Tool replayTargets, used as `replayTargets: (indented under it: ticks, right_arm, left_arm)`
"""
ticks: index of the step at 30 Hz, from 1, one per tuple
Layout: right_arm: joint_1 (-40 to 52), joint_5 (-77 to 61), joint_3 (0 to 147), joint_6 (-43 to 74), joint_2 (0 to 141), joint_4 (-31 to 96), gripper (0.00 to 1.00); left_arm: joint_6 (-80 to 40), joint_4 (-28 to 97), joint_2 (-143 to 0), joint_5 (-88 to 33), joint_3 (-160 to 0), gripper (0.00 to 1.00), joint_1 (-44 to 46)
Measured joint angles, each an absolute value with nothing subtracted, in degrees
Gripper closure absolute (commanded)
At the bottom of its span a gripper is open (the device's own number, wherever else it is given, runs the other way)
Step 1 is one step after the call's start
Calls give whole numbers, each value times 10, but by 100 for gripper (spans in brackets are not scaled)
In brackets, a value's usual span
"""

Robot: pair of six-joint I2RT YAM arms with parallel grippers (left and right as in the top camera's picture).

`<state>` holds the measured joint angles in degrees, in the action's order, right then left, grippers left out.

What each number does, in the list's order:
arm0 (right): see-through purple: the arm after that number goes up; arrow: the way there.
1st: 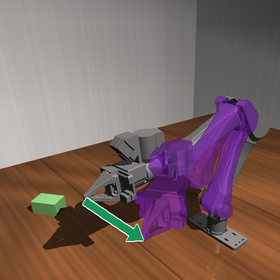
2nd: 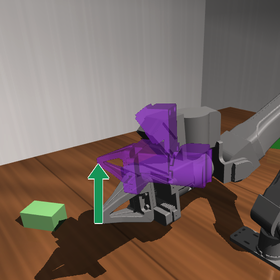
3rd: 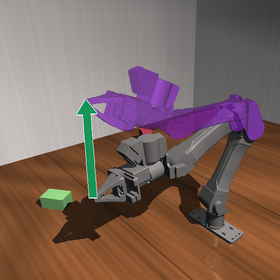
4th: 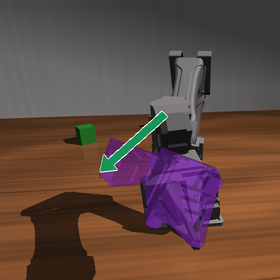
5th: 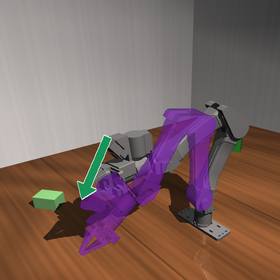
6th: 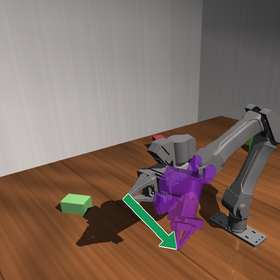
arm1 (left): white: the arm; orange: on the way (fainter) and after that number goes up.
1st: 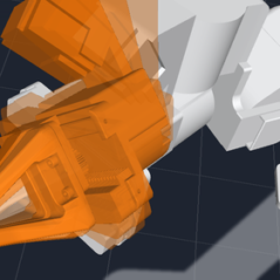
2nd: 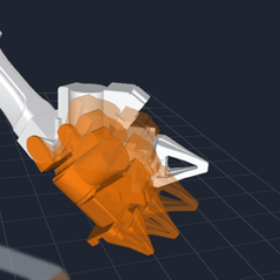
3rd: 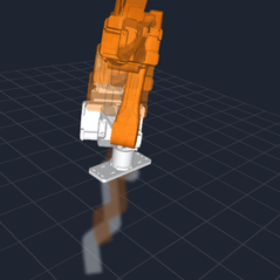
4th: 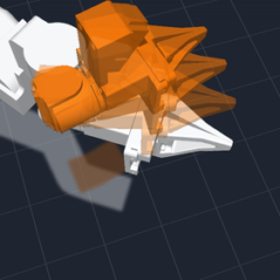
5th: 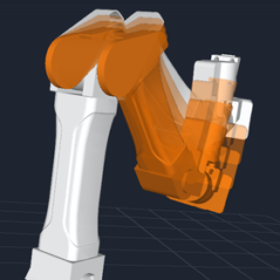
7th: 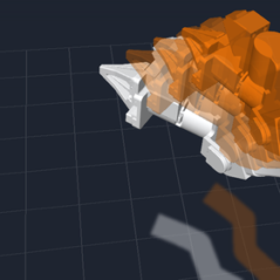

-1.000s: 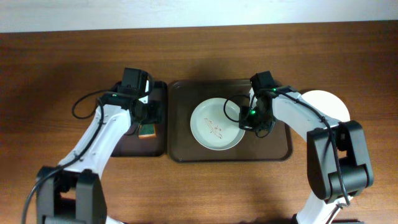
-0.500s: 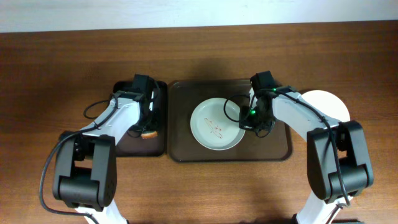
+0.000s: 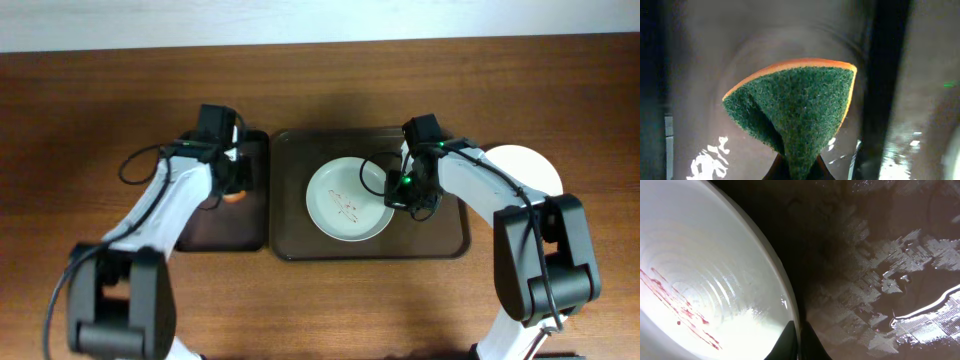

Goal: Clean dirty plates on tray and stack at the side
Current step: 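Lift the sponge with the left gripper and wet it on the left tray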

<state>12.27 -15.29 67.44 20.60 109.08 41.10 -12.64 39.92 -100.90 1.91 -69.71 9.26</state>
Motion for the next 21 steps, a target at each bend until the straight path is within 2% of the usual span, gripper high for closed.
replayTargets:
  ticks: [21]
  right_arm:
    - [123, -153, 674, 206, 1091, 411, 96]
  left_arm:
    - [-126, 367, -789, 37, -702, 100, 92]
